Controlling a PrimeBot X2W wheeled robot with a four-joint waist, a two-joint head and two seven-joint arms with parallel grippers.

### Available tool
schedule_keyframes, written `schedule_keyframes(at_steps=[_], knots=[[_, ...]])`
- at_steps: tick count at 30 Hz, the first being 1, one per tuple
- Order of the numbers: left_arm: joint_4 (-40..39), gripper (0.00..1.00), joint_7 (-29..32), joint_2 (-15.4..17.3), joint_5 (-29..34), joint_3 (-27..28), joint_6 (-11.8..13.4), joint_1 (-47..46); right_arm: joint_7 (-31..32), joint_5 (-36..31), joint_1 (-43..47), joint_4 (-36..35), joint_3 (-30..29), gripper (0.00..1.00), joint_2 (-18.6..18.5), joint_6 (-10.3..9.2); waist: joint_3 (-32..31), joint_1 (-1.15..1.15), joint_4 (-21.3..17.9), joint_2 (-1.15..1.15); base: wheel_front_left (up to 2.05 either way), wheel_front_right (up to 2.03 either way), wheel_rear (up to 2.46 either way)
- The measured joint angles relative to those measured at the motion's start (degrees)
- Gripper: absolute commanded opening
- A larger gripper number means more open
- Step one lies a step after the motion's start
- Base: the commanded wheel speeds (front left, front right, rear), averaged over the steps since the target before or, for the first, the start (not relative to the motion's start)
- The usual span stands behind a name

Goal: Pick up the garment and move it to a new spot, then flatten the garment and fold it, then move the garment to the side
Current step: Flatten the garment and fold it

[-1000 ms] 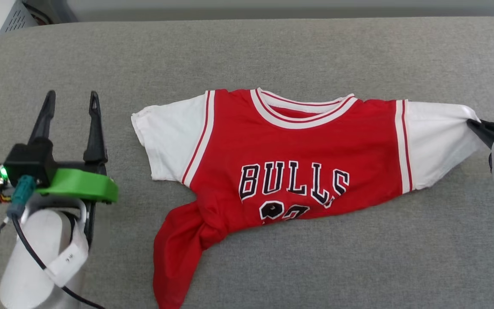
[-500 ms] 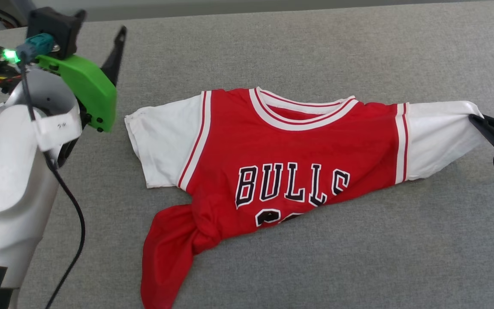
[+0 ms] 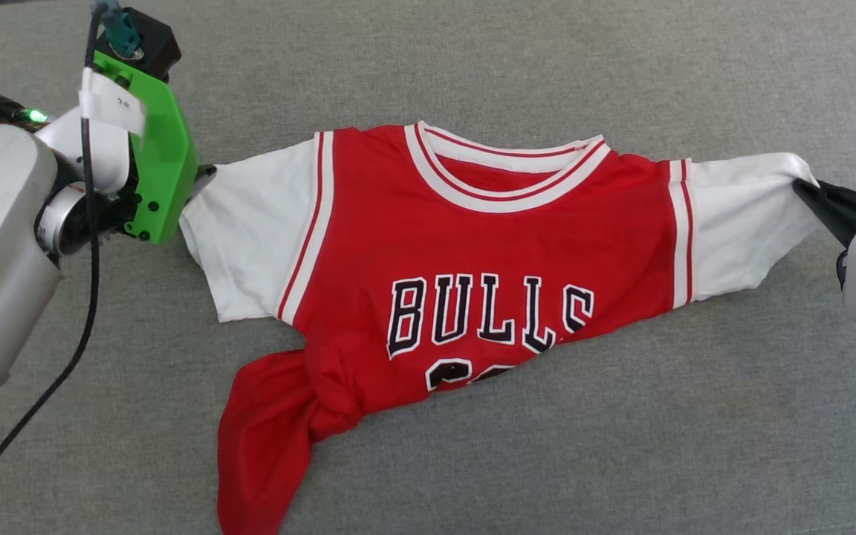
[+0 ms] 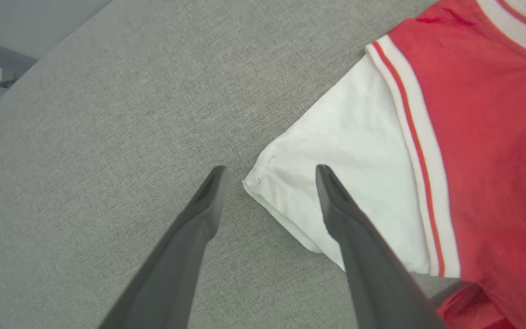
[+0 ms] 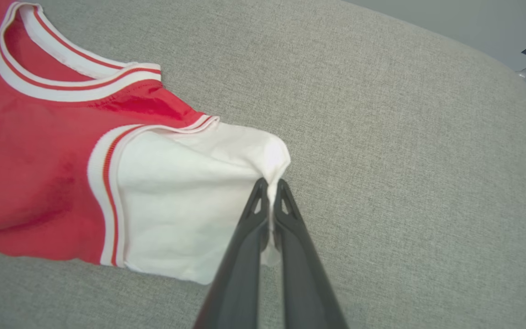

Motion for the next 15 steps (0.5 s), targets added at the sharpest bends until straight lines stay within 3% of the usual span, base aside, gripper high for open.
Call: schedule_keyframes(at_steps=[14, 15], knots=[[8.7, 1.0, 5.1, 1.1, -5.7, -8.8, 0.0, -4.9, 0.1, -0.8, -1.7, -0.8, 0.3, 0.0, 2.0, 0.0, 5.2, 0.0, -3.0, 0.0, 0.0, 0.0, 0.0], [8.7, 0.78, 5.1, 1.3, -6.1, -9.2, 0.0, -5.1, 0.1, -0.8, -1.7, -0.7, 0.3, 0.0, 2.0, 0.0, 5.3, 0.0, -3.1, 0.0, 0.0, 0.0, 0.0]])
